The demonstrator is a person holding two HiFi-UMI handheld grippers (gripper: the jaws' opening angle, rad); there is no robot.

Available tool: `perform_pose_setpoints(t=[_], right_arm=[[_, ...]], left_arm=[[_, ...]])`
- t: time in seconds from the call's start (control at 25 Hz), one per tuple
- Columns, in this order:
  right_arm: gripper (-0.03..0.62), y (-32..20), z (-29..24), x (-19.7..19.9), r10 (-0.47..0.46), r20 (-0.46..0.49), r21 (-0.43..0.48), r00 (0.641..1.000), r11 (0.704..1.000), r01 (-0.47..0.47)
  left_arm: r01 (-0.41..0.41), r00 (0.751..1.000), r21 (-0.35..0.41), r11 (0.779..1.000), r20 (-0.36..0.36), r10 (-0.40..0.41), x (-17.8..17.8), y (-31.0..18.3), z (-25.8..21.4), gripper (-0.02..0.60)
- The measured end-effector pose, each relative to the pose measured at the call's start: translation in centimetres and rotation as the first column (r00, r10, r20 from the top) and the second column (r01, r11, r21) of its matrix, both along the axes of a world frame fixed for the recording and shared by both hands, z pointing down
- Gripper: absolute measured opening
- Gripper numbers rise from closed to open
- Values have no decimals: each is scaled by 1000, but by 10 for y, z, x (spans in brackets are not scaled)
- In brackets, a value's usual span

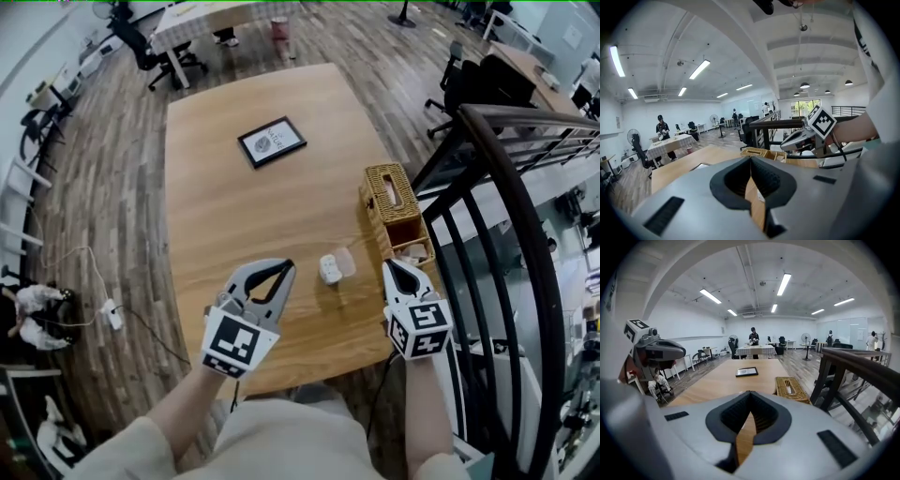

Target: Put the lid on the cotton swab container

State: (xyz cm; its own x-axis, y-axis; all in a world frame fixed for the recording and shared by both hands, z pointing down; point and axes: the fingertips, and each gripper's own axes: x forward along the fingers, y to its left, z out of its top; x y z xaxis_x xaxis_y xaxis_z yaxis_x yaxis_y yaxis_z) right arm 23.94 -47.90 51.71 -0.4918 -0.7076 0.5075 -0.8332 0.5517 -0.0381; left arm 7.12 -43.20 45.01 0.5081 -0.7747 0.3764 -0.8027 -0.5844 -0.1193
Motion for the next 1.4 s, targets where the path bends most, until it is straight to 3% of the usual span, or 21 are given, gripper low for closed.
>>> perform_pose_setpoints(t=[0.52, 0.68, 0.8, 1.04, 1.28, 1.4], right_arm=[[26, -39, 142, -3, -1, -45, -230, 999, 973, -9], [26, -42, 168, -9, -23, -13, -297, 1000, 955, 18], [26, -42, 178, -23, -23, 68, -350, 997, 936, 46], [26, -36, 158, -55, -75, 166, -321, 983, 939, 126], [26, -14, 160, -91, -190, 141, -326, 972, 918, 227], [26, -12, 163, -95, -207, 95, -307, 974, 924, 226]], left_arm=[[25, 999, -223, 975, 25, -20, -12, -34, 127, 23], [27, 999, -244, 969, 25, -22, -15, -31, 139, 23], [34, 999, -262, 964, 26, -28, -21, -26, 145, 23], [46, 999, -278, 960, 25, -40, -31, -15, 152, 23], [47, 999, -298, 954, 22, -42, -39, 3, 155, 23], [50, 999, -304, 951, 24, -44, -42, 8, 155, 23]])
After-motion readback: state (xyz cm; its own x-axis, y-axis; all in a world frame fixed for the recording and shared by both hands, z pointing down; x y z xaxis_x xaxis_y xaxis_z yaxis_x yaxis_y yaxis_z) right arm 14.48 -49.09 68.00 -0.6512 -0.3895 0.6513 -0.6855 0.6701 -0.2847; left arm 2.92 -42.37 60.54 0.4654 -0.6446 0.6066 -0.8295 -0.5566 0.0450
